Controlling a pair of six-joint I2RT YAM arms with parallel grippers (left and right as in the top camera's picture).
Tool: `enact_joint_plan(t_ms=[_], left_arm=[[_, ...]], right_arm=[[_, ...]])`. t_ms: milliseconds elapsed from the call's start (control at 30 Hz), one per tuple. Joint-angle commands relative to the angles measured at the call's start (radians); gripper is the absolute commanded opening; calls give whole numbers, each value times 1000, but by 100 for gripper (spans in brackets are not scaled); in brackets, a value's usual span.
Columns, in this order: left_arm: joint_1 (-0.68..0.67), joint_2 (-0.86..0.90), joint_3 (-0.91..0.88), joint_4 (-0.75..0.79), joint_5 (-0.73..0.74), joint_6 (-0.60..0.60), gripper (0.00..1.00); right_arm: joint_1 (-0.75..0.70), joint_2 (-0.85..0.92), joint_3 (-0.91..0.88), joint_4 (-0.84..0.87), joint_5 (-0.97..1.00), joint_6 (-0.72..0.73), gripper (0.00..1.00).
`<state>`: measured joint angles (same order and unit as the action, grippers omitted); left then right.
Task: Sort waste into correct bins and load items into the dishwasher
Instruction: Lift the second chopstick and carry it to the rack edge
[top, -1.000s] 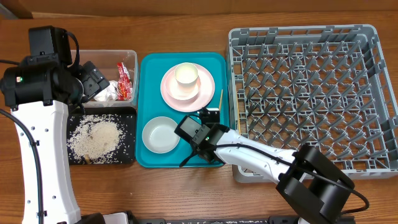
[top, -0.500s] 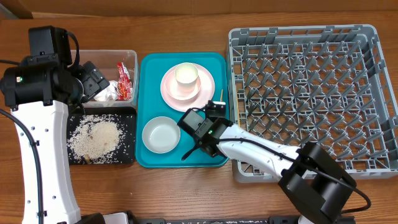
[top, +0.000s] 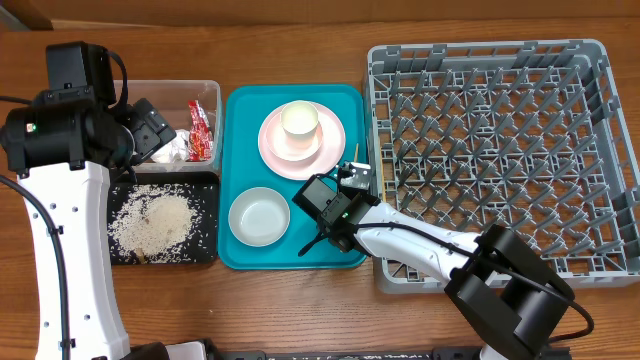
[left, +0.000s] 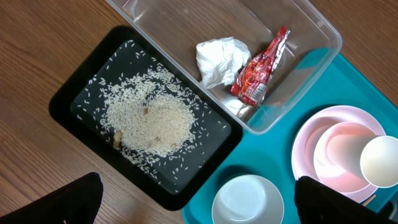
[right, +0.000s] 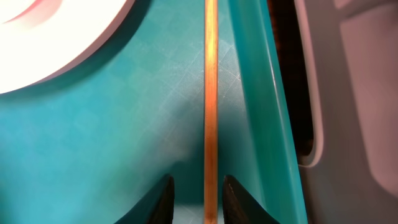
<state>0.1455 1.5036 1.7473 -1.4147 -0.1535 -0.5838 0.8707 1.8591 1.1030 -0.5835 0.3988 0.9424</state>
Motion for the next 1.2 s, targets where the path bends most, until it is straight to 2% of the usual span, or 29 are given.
enact_joint_plan(t_ms=[0, 267, 567, 800, 900, 1167], left_arm=[[-2, 2, 2, 1, -3, 12, 100], [-2, 2, 2, 1, -3, 12, 100], [-2, 2, 2, 1, -3, 12, 100], [-2, 2, 2, 1, -3, 12, 100], [-2, 2, 2, 1, -3, 12, 100], [-2, 2, 2, 1, -3, 12, 100]], right_arm=[[-2, 4, -5, 7, 16, 5, 26], [-4, 6, -89, 112, 19, 5, 24], [-3, 6, -103, 126, 19, 5, 23], [-3, 6, -102, 122, 19, 5, 4], [-3, 5, -95, 118, 19, 5, 4], [-36, -140, 122, -116, 18, -110, 4]])
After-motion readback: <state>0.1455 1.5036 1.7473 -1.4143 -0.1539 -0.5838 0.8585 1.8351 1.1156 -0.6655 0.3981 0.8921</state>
